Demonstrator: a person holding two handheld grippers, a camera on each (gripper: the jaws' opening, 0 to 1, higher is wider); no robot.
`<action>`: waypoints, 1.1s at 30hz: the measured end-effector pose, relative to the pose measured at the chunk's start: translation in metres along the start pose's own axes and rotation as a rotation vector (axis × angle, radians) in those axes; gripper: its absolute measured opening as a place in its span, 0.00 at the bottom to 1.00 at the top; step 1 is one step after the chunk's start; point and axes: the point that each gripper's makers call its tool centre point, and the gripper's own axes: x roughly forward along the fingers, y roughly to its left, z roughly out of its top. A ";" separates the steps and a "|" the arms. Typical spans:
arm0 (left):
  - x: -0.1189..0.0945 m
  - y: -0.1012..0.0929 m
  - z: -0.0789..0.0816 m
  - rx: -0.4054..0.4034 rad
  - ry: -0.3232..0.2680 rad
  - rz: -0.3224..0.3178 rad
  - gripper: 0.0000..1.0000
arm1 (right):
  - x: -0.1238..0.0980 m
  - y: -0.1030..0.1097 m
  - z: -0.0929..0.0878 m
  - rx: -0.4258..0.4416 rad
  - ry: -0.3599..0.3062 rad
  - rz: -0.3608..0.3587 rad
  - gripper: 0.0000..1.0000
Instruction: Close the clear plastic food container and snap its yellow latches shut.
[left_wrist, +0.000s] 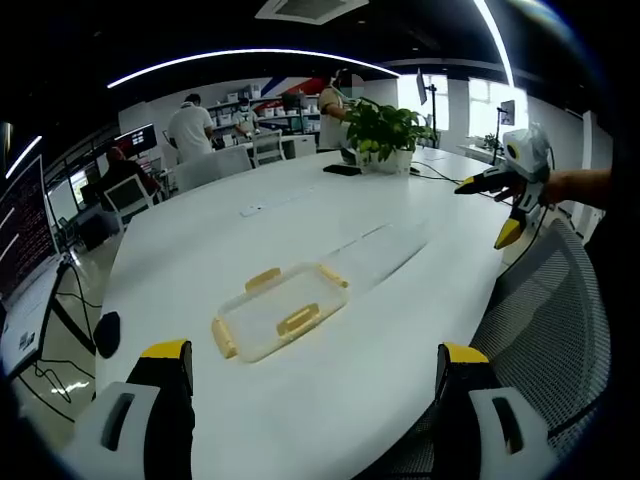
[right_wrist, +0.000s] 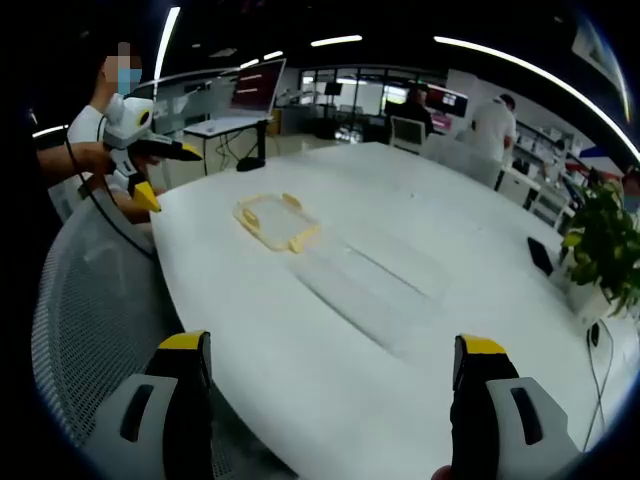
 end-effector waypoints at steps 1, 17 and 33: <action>0.000 0.000 0.000 0.000 0.000 -0.001 0.99 | 0.000 0.000 0.000 -0.001 -0.001 -0.001 0.99; 0.001 0.001 0.000 0.002 0.000 -0.003 0.99 | -0.001 -0.001 -0.001 0.000 0.006 -0.001 0.99; 0.000 0.003 -0.004 -0.001 0.004 -0.003 0.99 | -0.001 -0.002 -0.002 0.003 0.016 -0.001 0.99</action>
